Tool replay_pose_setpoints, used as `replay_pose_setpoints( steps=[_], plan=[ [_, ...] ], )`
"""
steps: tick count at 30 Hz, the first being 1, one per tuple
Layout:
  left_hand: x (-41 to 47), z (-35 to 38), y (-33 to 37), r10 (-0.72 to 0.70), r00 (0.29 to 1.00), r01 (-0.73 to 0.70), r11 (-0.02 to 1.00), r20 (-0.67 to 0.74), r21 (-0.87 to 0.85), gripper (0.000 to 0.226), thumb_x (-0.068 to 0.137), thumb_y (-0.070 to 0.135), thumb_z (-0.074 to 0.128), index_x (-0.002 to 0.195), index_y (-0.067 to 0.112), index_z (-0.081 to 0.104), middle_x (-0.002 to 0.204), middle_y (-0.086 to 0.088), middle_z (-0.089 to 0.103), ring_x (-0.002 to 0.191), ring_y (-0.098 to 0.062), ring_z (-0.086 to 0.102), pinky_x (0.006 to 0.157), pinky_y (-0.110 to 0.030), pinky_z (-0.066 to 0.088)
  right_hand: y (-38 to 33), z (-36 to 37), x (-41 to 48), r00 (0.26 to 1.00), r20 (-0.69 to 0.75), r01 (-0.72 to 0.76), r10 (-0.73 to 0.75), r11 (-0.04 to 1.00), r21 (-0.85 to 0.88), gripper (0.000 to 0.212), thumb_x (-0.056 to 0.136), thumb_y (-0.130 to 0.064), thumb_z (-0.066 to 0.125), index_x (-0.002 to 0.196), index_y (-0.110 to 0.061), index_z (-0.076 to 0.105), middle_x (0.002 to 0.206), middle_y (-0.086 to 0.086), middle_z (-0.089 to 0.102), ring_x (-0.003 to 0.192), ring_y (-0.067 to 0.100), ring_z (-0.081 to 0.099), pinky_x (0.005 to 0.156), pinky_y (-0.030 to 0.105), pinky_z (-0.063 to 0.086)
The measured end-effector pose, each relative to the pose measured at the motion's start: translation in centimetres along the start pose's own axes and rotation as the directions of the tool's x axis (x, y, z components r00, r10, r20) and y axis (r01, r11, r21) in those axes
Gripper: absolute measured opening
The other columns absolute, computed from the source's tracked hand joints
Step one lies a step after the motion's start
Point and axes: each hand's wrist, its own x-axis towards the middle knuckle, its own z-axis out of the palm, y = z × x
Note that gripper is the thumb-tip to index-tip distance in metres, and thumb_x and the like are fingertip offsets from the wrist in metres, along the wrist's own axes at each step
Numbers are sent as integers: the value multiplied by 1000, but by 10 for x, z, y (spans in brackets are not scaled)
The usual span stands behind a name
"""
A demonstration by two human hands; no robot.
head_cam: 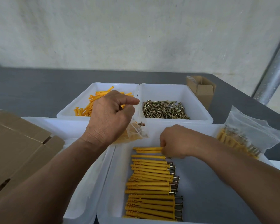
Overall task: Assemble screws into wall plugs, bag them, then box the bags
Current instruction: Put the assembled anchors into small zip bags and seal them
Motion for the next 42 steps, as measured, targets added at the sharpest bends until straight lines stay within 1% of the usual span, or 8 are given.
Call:
replay_pose_setpoints(
  steps=[2, 6, 9, 13, 18, 21, 34, 42],
  plan=[
    [0, 0, 1, -6, 1000, 6, 1000, -4, -8, 38, 71, 22, 50, 98, 21, 77, 87, 7, 62, 67, -14, 60, 69, -33, 52, 1, -10, -5, 1000, -24, 15, -13, 997, 73, 23, 89, -13, 54, 98, -5, 73, 88, 10, 73, 62, 15, 57, 54, 24, 46],
    [-1, 0, 1, 1, 1000, -1, 1000, -6, 4, 35, 74, 20, 53, 99, 19, 77, 88, 5, 63, 69, -15, 61, 70, -36, 54, 1, -27, -14, 973, -229, 81, -38, 980, 181, 25, 94, -22, 51, 100, -16, 75, 99, -2, 72, 62, 5, 56, 62, 21, 47],
    [0, 0, -1, 12, 1000, -12, 1000, -11, 21, 29, 83, 6, 58, 101, 17, 77, 88, 3, 63, 70, -17, 61, 72, -39, 55, 4, -36, -18, 912, -408, 77, 49, 955, 287, 20, 88, -24, 54, 86, -17, 73, 85, -3, 71, 78, 15, 62, 62, 28, 51],
    [0, 0, -1, 15, 1000, -14, 1000, -13, 22, 28, 82, 9, 58, 100, 18, 77, 89, 4, 63, 69, -17, 61, 70, -34, 52, 14, -50, -23, 783, -578, 145, 232, 835, 531, 18, 80, -30, 59, 66, -22, 66, 52, -14, 58, 46, 2, 51, 38, 13, 31],
    [0, 1, 1, 0, 1000, 0, 1000, -6, 5, 37, 72, 23, 51, 98, 22, 77, 91, 9, 64, 65, -15, 62, 67, -29, 50, 18, -57, -22, 660, -648, 370, 380, 587, 721, 22, 63, -33, 54, 68, -16, 67, 41, -8, 46, 37, 7, 36, 49, 27, 31],
    [0, 1, 1, 7, 1000, -7, 1000, -6, 3, 37, 73, 22, 50, 99, 20, 77, 90, 9, 64, 66, -14, 62, 67, -29, 50, 13, -53, -19, 679, -639, 427, 361, 513, 744, 17, 67, -31, 55, 70, -20, 67, 44, -8, 47, 43, 11, 38, 51, 29, 32],
    [0, 0, 2, 11, 1000, -11, 1000, -4, 28, 37, 73, 24, 51, 100, 20, 77, 90, 3, 64, 65, -16, 61, 66, -28, 48, -16, -28, -11, 754, -647, 423, 113, 669, 611, 17, 93, -24, 57, 84, -34, 67, 56, -28, 57, 53, 0, 54, 58, 21, 40],
    [-1, 1, 2, 29, 1000, -28, 999, -13, 37, 37, 72, 23, 51, 99, 20, 77, 87, 3, 64, 65, -13, 59, 66, -26, 46, -28, -20, -11, 774, -631, 457, 58, 639, 619, 13, 87, -29, 72, 94, -33, 61, 80, -8, 66, 63, 4, 56, 63, 27, 47]
  ],
)
